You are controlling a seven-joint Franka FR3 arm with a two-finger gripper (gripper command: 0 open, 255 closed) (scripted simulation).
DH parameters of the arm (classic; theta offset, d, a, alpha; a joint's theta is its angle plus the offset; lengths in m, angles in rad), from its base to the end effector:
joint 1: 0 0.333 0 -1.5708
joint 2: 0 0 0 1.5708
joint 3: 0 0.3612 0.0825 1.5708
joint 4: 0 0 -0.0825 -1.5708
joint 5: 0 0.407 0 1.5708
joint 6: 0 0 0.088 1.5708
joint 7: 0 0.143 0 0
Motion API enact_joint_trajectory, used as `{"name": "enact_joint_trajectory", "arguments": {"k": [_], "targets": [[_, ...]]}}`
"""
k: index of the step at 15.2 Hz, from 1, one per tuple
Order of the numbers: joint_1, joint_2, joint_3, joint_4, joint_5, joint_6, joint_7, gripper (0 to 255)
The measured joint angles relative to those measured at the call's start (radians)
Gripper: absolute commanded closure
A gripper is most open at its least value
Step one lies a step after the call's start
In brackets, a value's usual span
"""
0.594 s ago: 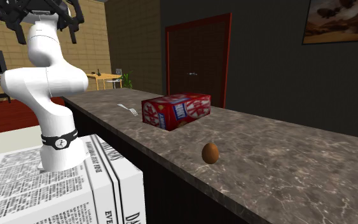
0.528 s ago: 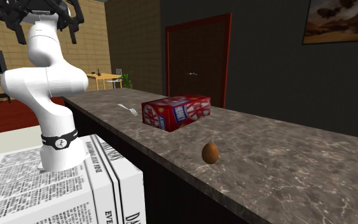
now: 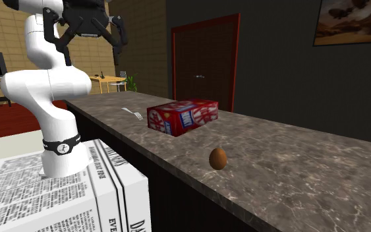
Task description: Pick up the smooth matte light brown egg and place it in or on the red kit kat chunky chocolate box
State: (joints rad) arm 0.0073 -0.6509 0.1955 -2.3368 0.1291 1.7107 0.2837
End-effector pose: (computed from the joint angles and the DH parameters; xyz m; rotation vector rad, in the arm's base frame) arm 0.3425 0.1007 0.5590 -3.1208 0.2128 -0.0217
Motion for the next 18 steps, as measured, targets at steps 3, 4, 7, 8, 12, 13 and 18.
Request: {"name": "enact_joint_trajectory", "arguments": {"k": [3, 4, 7, 8, 12, 13, 18], "targets": [[0.005, 0.088, 0.059, 0.015, 0.002, 0.063, 0.053, 0], [0.006, 0.121, 0.079, 0.033, 0.0, 0.075, 0.073, 0], [0.01, 0.215, 0.14, 0.066, -0.01, 0.125, 0.138, 0], [0.011, 0.242, 0.157, 0.076, -0.016, 0.137, 0.157, 0], [0.013, 0.403, 0.238, 0.154, -0.064, 0.196, 0.259, 0], [0.013, 0.441, 0.252, 0.177, -0.08, 0.201, 0.282, 0], [0.033, 0.652, 0.319, 0.297, -0.188, 0.238, 0.418, 0]]}}
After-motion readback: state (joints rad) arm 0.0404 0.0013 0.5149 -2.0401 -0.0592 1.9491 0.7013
